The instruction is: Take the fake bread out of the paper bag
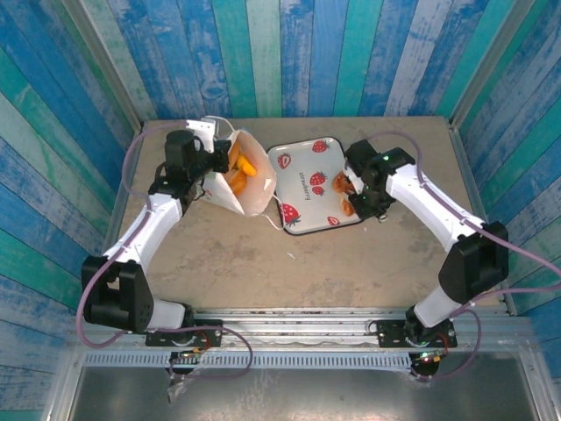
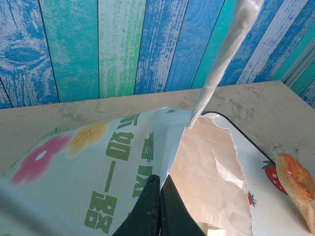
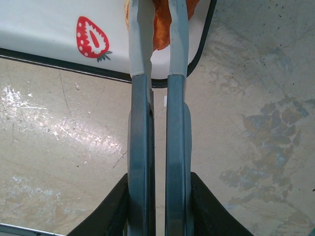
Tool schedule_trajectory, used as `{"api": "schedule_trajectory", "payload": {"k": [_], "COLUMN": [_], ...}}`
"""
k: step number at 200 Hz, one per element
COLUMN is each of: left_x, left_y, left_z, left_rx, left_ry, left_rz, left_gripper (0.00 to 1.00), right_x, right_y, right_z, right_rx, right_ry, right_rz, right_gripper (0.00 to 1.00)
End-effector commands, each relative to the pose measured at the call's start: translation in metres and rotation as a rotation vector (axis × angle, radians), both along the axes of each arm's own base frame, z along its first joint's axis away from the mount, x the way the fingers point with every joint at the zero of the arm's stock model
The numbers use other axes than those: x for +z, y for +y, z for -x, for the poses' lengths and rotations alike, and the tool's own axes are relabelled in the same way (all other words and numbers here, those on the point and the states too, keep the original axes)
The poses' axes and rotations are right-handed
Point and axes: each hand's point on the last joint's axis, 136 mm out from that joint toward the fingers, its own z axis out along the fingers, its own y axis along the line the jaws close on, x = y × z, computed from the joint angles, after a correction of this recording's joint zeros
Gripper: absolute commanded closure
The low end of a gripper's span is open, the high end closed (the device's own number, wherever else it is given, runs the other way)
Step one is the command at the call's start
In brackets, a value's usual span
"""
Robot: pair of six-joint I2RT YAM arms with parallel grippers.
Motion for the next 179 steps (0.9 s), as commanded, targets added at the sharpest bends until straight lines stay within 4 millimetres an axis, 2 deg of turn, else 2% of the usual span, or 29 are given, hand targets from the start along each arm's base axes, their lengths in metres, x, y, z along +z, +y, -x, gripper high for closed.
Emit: {"api": "schedule_trajectory", "payload": {"k": [1, 21, 39, 56, 90, 126, 179], "left_x": [0.039, 0.039, 0.039, 0.039, 0.04, 0.042, 0.042], "left_y": [-0.001, -0.001, -0.001, -0.001, -0.001, -0.002, -0.002], "left_z": [0.009, 0.01, 0.01, 0.01, 0.009, 0.008, 0.008], "left_rx": [-0.012, -0.01, -0.01, -0.01, -0.009, -0.012, -0.013], "left_ry": [-0.094, -0.094, -0.097, -0.096, -0.099, -0.102, -0.102], "left_rz": [0.029, 0.028, 0.031, 0.032, 0.031, 0.032, 0.029], "left_gripper": [1.0, 1.0, 1.0, 1.0, 1.0, 1.0, 1.0], "right_x": [0.0, -0.005, -0.009, -0.012, -0.015, -0.014, 0.005], "right_y": [-0.003, 0.0, 0.005, 0.009, 0.015, 0.016, 0.015], "right_z": [-0.004, -0.003, -0.003, -0.002, -0.001, 0.001, -0.001], "right_rx": [0.001, 0.003, 0.007, 0.011, 0.012, 0.005, -0.016], "right_ry": [0.002, 0.022, 0.042, 0.055, 0.069, 0.072, 0.031], "right_rz": [0.02, 0.01, -0.005, -0.024, -0.054, -0.065, -0.082], "right_gripper": [0.95, 0.91, 0.83, 0.72, 0.6, 0.6, 0.61]}}
